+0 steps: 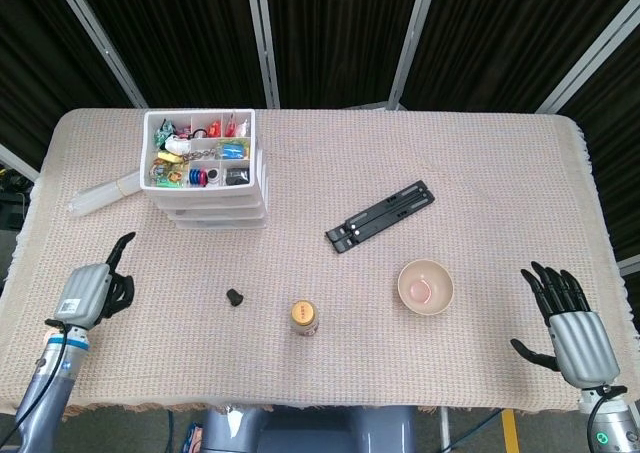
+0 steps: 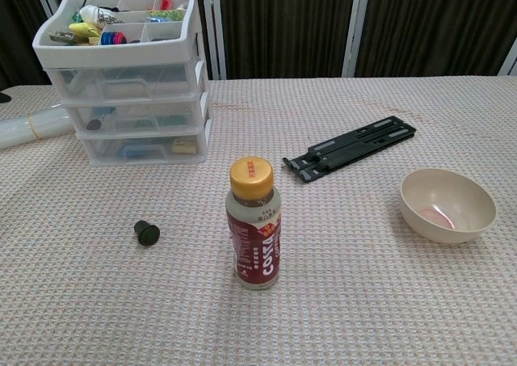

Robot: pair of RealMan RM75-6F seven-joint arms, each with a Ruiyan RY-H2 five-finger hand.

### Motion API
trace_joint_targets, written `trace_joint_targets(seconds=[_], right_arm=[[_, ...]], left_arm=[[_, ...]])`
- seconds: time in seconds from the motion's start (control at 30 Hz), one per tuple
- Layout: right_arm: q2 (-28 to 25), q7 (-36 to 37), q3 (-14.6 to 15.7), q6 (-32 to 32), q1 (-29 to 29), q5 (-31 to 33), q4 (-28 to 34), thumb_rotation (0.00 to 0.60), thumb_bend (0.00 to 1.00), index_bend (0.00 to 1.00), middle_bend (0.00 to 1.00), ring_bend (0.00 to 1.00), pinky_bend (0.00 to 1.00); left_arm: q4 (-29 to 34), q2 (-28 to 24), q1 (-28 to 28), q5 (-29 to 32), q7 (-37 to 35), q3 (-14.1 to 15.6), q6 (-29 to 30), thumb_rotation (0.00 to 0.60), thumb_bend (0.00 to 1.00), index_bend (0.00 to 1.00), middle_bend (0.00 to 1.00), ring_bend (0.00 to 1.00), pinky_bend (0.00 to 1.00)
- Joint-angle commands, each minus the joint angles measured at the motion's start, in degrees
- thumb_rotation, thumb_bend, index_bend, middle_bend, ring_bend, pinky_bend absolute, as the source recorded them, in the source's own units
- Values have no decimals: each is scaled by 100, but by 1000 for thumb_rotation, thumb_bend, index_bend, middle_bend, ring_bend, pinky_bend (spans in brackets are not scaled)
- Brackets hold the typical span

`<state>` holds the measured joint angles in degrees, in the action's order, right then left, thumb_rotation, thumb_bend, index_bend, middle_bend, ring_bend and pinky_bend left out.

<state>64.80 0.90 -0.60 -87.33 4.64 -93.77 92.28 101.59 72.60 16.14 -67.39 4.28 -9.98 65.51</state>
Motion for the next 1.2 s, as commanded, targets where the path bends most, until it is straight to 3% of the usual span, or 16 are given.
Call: trace_joint_targets(seconds=[0.03, 0.27, 0.57, 1.2], right_arm=[[-6, 12, 3, 2, 0, -2, 4, 600, 77, 16, 0, 0, 0], [-22, 40, 10, 21, 4, 0, 11, 600, 78, 16, 0, 0, 0], [-34, 75, 11, 40, 12, 4, 15, 600, 77, 17, 0, 0, 0], [-45, 111, 29, 60, 14, -5, 28, 600, 76, 16, 0, 0, 0]], left_arm=[[287, 270, 521, 1216, -324, -497, -829, 600, 725, 0, 958, 852, 731], [14, 679, 1112, 2435, -343, -810, -1437, 600, 736, 0, 963, 854, 731], [-392, 1227, 1651, 3289, -420, -1008, -1738, 600, 736, 0, 966, 857, 732], [-1085, 1813, 1875, 3128, -679, -1068, -1406, 600, 736, 0, 966, 858, 732]])
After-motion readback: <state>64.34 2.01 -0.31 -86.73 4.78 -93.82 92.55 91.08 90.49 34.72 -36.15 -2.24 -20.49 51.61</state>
